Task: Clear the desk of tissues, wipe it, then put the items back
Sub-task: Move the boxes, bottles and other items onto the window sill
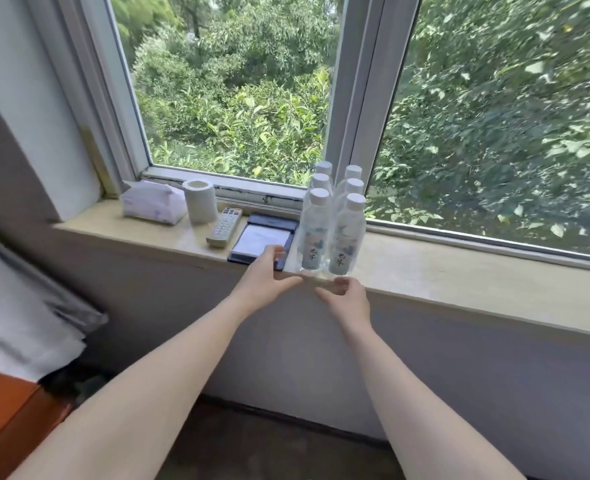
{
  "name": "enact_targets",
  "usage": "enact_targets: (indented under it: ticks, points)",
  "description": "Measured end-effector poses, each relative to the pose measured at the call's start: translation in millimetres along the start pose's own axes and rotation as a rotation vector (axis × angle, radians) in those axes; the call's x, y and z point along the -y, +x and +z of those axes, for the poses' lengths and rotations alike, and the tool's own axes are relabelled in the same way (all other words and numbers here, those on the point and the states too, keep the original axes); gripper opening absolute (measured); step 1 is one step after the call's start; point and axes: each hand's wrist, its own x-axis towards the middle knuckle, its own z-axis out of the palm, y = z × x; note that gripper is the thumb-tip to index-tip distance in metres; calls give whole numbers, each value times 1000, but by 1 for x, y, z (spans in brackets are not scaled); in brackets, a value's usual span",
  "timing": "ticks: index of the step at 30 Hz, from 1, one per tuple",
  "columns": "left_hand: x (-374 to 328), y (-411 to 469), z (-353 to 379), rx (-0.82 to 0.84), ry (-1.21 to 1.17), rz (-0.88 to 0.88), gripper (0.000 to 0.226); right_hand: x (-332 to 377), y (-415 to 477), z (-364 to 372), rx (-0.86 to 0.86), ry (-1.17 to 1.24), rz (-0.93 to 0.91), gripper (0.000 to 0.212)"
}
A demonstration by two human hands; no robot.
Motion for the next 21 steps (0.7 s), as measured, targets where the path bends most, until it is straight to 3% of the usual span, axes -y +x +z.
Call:
enact_targets:
  ticks: [6,21]
  points:
    - [32,-53,-63,-3,195,-4,72,27,-49,51,205,-115,-143,36]
    - [173,-325,-290,-367,335,-472,65,92,-253,298,743,-285,-438,36]
